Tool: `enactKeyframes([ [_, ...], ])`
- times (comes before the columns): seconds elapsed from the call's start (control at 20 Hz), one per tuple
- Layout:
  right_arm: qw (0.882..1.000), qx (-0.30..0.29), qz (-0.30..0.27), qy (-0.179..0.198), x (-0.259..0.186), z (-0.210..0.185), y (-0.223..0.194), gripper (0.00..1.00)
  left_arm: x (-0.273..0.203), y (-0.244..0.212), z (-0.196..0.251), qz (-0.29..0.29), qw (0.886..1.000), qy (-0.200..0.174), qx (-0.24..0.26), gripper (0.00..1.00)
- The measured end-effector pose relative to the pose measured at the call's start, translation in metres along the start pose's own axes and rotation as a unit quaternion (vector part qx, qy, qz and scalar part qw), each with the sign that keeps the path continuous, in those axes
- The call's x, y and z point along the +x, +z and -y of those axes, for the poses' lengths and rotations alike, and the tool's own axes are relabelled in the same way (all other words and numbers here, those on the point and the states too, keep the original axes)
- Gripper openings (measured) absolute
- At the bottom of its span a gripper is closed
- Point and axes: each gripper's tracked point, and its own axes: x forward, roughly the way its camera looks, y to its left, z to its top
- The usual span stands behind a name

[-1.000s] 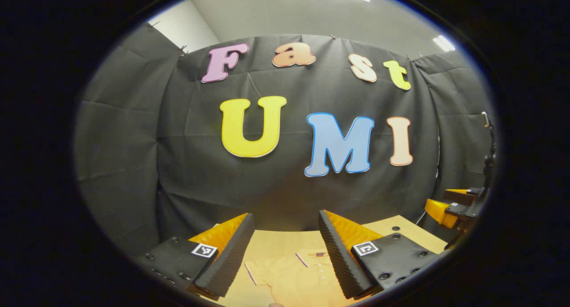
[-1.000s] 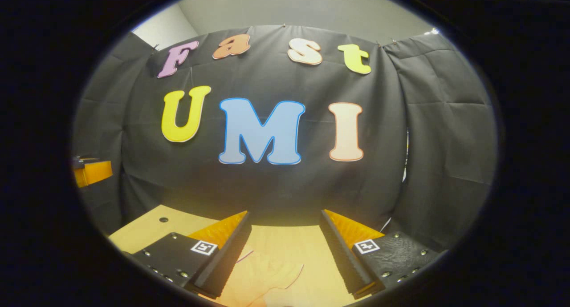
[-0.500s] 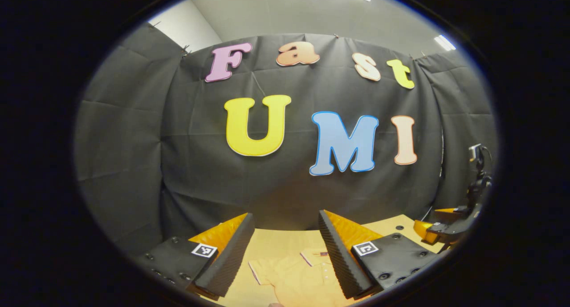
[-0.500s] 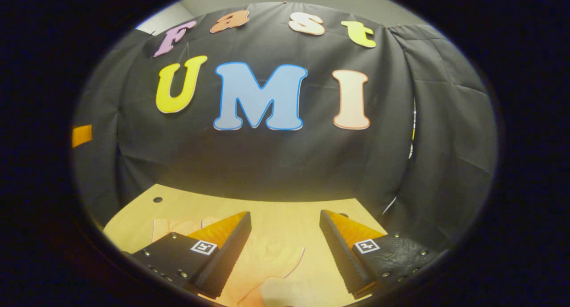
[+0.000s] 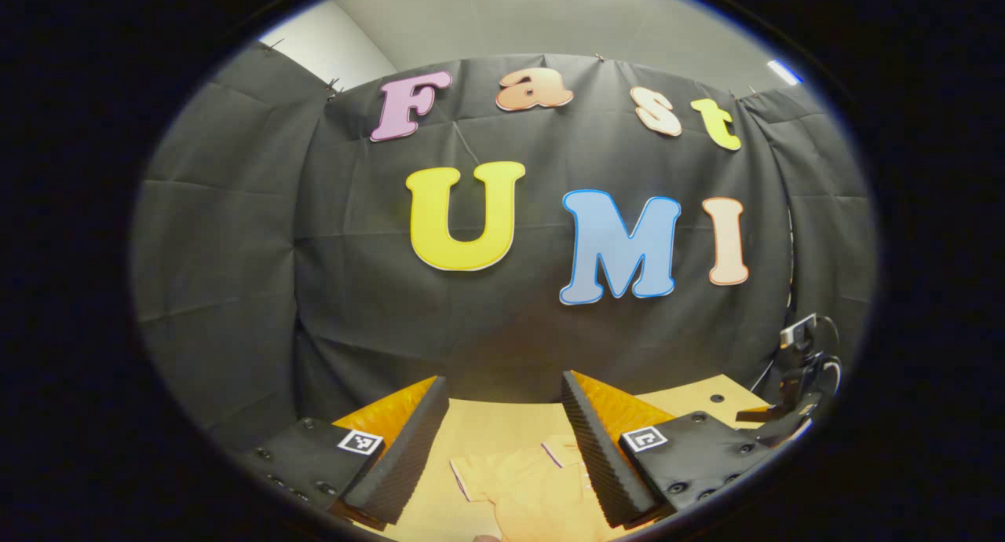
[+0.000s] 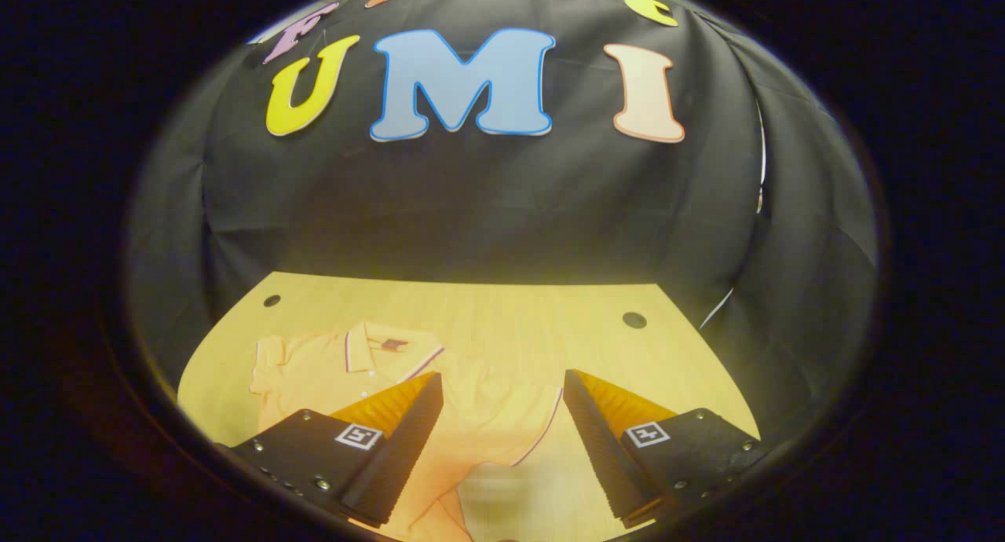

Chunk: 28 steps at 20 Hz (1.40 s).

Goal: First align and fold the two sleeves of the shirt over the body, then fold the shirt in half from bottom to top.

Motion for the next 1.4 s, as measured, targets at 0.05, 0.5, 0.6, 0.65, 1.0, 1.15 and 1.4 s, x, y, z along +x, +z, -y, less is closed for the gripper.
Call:
enactKeyframes([
  [0.05,1.000,0.006,-0.016,0.002,0.009,0.001,-0.012,0.97,0.001,0.000,-0.002,-0.001,1.000,0.003,0.001,0.94],
  [0.5,0.990,0.031,-0.138,-0.016,0.071,0.026,-0.092,0.97,-0.009,-0.007,-0.014,-0.019,0.999,0.033,0.012,0.94],
  [0.6,0.987,0.036,-0.156,-0.018,0.077,0.030,-0.104,0.97,-0.011,-0.010,-0.016,-0.024,0.999,0.038,0.016,0.94],
  [0.65,0.986,0.039,-0.163,-0.019,0.080,0.031,-0.110,0.97,-0.012,-0.011,-0.016,-0.026,0.999,0.040,0.017,0.94],
  [1.0,0.979,0.040,-0.200,-0.021,0.088,0.034,-0.139,0.97,-0.012,-0.009,-0.011,-0.029,0.998,0.041,0.024,0.94],
  [1.15,0.980,0.044,-0.191,-0.017,0.090,0.033,-0.138,0.95,-0.012,-0.009,-0.006,-0.029,0.999,0.037,0.024,0.95],
  [1.4,0.982,0.033,-0.188,0.009,0.094,0.028,-0.136,0.60,-0.011,-0.008,0.005,-0.027,0.999,0.027,0.021,0.95],
])
